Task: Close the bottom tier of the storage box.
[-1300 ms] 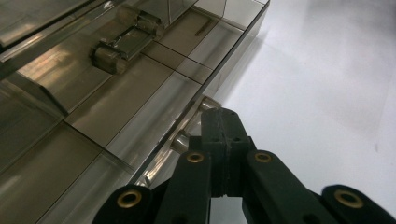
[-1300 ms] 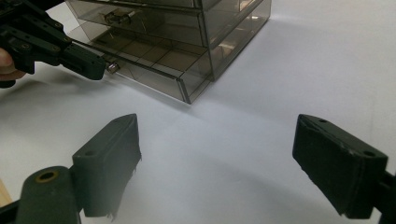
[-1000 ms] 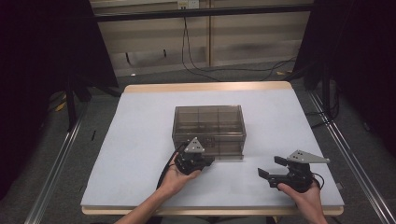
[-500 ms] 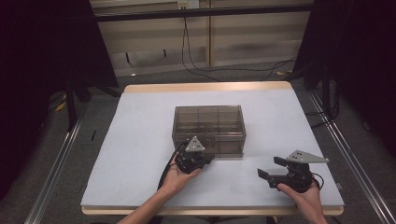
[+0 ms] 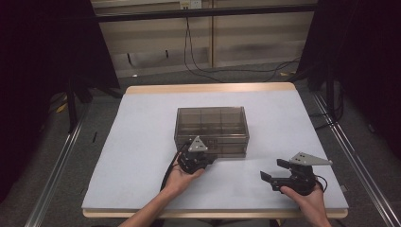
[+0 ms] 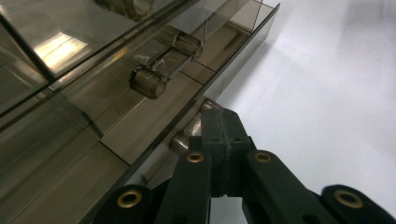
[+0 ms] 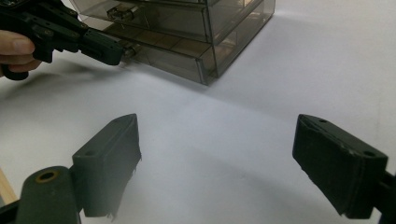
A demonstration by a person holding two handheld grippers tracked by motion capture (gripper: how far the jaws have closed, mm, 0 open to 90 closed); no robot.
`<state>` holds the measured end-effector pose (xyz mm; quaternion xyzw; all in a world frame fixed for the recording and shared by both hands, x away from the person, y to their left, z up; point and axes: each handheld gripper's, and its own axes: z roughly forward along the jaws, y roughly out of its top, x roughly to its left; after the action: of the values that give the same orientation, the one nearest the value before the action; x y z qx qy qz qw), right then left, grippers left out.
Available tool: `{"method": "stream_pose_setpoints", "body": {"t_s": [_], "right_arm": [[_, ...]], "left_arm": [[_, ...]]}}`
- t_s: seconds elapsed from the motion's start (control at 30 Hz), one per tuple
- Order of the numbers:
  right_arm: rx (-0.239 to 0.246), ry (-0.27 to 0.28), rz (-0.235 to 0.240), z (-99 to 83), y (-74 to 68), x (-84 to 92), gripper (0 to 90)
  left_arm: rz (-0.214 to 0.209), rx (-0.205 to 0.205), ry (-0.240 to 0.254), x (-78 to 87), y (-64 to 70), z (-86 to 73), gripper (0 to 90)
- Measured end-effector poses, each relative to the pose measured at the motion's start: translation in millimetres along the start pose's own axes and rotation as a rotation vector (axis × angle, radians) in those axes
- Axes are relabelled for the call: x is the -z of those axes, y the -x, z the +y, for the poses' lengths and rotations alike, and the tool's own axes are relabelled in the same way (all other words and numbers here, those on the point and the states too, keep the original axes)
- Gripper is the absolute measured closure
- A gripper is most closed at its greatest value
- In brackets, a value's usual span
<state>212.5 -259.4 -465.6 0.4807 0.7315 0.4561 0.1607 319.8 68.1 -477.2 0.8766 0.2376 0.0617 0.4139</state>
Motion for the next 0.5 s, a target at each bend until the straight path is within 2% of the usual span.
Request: {"method": "stream_pose_setpoints", "body": {"t_s": [0.43,0.5], "right_arm": [[0.002,-0.001,0.000,0.1,0.1,-0.8,14.5],[0.003,-0.001,-0.001,0.1,0.1,-0.8,14.5]], "left_arm": [[-0.016,0.009,0.007,-1.3,-5.3,-0.4,90.0],[-0.008,0.021,0.019,-3.1,-5.5,-1.0,90.0]]}}
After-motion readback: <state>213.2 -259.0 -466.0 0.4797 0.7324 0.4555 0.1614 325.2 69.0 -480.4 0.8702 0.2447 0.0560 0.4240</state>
